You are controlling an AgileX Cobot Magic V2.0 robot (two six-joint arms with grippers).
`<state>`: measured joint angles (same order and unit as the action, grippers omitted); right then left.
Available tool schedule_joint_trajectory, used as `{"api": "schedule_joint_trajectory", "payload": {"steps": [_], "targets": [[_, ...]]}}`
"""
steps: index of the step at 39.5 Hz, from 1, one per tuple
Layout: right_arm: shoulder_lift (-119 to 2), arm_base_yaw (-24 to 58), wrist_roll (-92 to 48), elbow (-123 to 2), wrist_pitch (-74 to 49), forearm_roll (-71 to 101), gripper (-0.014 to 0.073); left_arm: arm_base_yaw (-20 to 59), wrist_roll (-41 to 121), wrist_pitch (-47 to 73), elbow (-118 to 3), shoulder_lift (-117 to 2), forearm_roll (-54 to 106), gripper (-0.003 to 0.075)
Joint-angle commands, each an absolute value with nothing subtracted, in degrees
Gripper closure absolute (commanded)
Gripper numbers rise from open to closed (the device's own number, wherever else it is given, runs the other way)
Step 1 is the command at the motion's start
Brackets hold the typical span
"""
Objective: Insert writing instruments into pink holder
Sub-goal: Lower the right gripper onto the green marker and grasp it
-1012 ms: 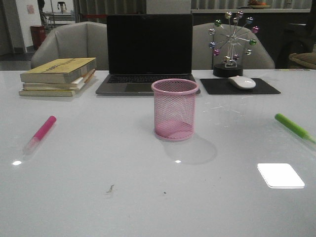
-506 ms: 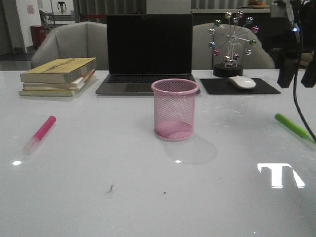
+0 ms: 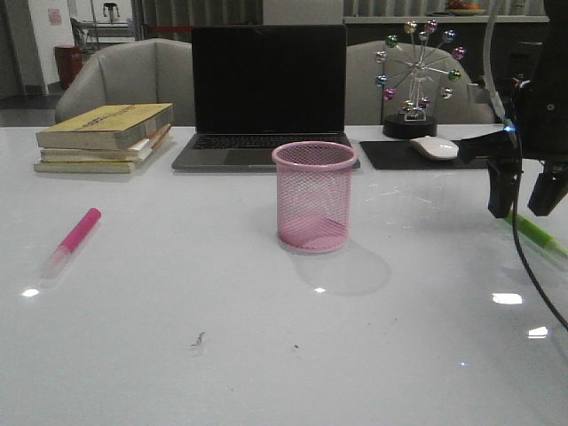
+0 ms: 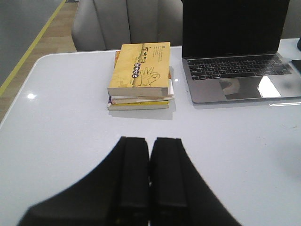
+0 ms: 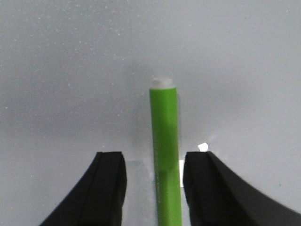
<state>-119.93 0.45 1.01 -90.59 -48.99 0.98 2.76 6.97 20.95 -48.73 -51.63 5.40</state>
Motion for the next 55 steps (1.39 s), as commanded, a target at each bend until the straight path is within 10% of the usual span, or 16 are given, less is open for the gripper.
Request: {"api": "schedule_joint_trajectory", "payload": {"steps": [1,17,30,55], "targets": [[-117.7,0.2,0.4,-92.5,-45.8,0.0,0.0179,3.2,6.5,16.7,-50.7,-51.2,6.1,0.0629],[-120.8,0.2,0.4,-92.5,-45.1,0.0,0.022,3.2,6.5,16.7,-50.7,-51.2,6.1,0.0629],[-122.7,0.2,0.4,-92.5,-45.9,0.0,0.0578,3.2,6.5,16.7,-50.7,-51.2,6.1,0.0629],[-105.5,1.2,0.5,-92.4,-36.6,1.6,0.0564,3.2,6.5,16.7,-50.7,-51.2,6.1,0.0629]]}}
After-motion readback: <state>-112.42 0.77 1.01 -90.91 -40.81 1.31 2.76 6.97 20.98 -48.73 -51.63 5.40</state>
